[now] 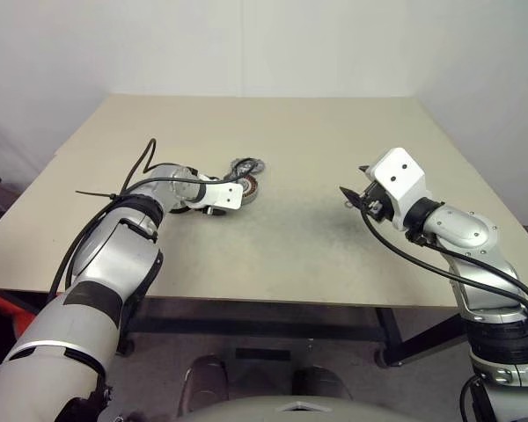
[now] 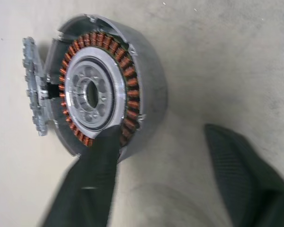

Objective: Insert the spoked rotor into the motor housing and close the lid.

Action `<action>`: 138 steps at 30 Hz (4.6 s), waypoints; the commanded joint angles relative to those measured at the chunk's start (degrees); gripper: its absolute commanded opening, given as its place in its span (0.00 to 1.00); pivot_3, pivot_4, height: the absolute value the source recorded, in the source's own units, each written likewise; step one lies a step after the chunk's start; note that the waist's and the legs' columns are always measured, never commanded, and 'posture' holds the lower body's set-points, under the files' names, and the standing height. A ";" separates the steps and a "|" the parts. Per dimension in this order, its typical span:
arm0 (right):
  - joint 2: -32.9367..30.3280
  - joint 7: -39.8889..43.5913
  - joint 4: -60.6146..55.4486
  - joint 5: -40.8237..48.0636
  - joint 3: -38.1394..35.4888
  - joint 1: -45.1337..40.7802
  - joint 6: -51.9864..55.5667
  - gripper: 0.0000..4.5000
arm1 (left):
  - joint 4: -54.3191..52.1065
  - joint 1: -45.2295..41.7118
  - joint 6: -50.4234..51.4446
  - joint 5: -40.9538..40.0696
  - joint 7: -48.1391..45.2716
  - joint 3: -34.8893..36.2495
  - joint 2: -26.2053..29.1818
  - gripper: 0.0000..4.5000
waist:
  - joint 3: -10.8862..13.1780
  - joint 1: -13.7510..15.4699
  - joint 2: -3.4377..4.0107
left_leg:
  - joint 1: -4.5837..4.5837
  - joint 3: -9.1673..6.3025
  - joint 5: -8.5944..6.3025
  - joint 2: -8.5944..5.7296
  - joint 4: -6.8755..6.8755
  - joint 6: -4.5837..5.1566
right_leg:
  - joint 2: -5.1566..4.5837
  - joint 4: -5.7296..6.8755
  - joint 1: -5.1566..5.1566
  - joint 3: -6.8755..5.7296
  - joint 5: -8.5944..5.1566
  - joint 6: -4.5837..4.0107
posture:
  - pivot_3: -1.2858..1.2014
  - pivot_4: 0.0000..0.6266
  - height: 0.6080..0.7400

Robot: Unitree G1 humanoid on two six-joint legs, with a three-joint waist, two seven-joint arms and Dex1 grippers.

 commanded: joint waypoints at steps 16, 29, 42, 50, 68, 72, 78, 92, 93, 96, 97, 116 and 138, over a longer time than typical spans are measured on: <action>-1.42 -2.36 -0.15 0.53 -0.16 -2.30 -0.87 0.60 | 0.15 -1.71 -0.58 1.15 0.73 0.62 0.34 0.00 | 0.02 -0.01 -0.03 | -0.05 -0.01 -0.03 0.00 -0.07 0.04 | -0.01 -0.17 0.04 -0.03 0.08 -0.13 | 0.52 0.00 1.00; -2.12 -2.85 -1.71 1.00 -1.83 -0.24 -0.61 0.60 | -0.74 -4.31 -6.12 0.63 -0.71 0.83 -2.10 0.00 | 0.02 0.22 -0.04 | -0.12 -0.01 -0.06 -0.01 -0.11 0.09 | -0.02 -0.30 0.04 -0.04 0.20 -0.34 | 0.52 0.00 1.00; -2.56 -4.61 -3.35 0.59 -2.39 1.14 1.01 0.60 | -2.38 -10.20 -22.27 -3.74 -11.65 2.42 -12.09 0.00 | 0.06 1.14 -0.09 | -0.33 0.03 -0.20 -0.11 -0.15 0.32 | -0.20 -0.51 -0.02 -0.13 0.20 -0.30 | 0.52 0.00 1.00; -3.03 -6.11 -7.45 0.70 -4.88 4.42 3.69 0.60 | -2.44 -9.66 -27.94 -4.77 -18.61 1.87 -16.08 0.00 | 0.06 1.02 -0.09 | -0.27 0.03 -0.21 -0.11 -0.17 0.34 | -0.21 -0.49 0.00 -0.12 0.20 -0.28 | 0.52 0.00 1.00; -2.68 -6.92 -7.58 0.67 -4.97 4.89 3.64 0.60 | -1.61 -4.66 -29.82 3.77 -13.40 -6.44 -9.73 0.00 | 0.04 0.87 -0.06 | 0.10 0.02 -0.20 -0.12 -0.18 0.33 | -0.24 -0.48 0.31 -0.11 0.19 -0.21 | 0.52 0.00 1.00; -2.46 -7.05 -6.75 0.69 -4.05 4.15 3.33 0.60 | -1.24 -4.86 -28.63 1.83 -16.60 -5.45 -9.72 0.00 | 0.04 0.83 -0.06 | 0.24 0.03 -0.20 -0.11 -0.20 0.32 | -0.23 -0.48 0.41 -0.10 0.13 -0.11 | 0.52 0.00 1.00; -2.63 -7.06 -6.36 0.67 -3.80 4.07 3.05 0.60 | -1.96 -5.06 -26.90 1.36 -12.86 -4.94 -9.61 0.28 | 0.04 0.85 -0.05 | 0.23 0.03 -0.20 -0.12 -0.22 0.32 | -0.23 -0.48 0.42 -0.10 0.20 -0.22 | 0.52 0.00 1.00; -0.23 -6.59 -1.23 1.48 -0.25 0.06 0.77 0.60 | -3.54 -5.03 -15.25 -16.49 -15.04 12.88 -8.79 0.28 | 0.04 0.84 -0.05 | 0.20 0.06 -0.20 -0.15 -0.21 0.32 | -0.25 -0.50 0.42 -0.11 0.21 -0.23 | 0.52 0.00 1.00; -0.01 -6.49 -0.48 1.49 0.18 -0.38 0.34 0.60 | -3.93 -4.87 -12.83 -18.77 -15.48 15.08 -8.68 0.28 | 0.04 0.84 -0.05 | 0.21 0.06 -0.20 -0.15 -0.21 0.32 | -0.25 -0.49 0.41 -0.11 0.21 -0.24 | 0.52 0.00 1.00; 0.35 -6.00 1.15 1.68 1.20 -0.88 -0.66 0.60 | -5.79 -3.98 -6.79 -23.83 -14.32 20.57 -7.33 0.28 | 0.05 0.83 -0.04 | 0.21 0.07 -0.20 -0.14 -0.22 0.31 | -0.25 -0.49 0.41 -0.12 0.21 -0.25 | 0.52 0.00 1.00; 0.30 -5.65 1.58 1.84 1.39 -0.98 -0.98 0.60 | -6.58 -3.11 -5.25 -25.01 -13.09 22.02 -6.40 0.28 | 0.05 0.82 -0.04 | 0.21 0.07 -0.20 -0.14 -0.23 0.31 | -0.25 -0.49 0.41 -0.11 0.21 -0.25 | 0.52 0.00 1.00; 2.57 -5.30 27.37 -0.44 4.89 -13.82 -6.92 0.60 | -65.81 42.56 39.48 -48.94 11.57 41.83 -3.40 0.28 | 0.07 -0.95 -0.06 | 0.21 0.12 -0.13 -0.04 -0.43 0.20 | -0.20 -0.59 0.45 -0.20 0.03 -0.05 | 0.52 0.00 1.00; 11.43 -14.70 47.64 3.32 -0.48 -19.54 -4.58 0.60 | -78.78 49.87 43.91 -52.57 8.81 33.42 -4.91 0.28 | 0.06 -2.57 -0.03 | -0.04 0.14 -0.01 -0.01 -0.52 0.01 | 0.06 -0.57 0.06 -0.09 0.12 -0.26 | 0.52 0.00 1.00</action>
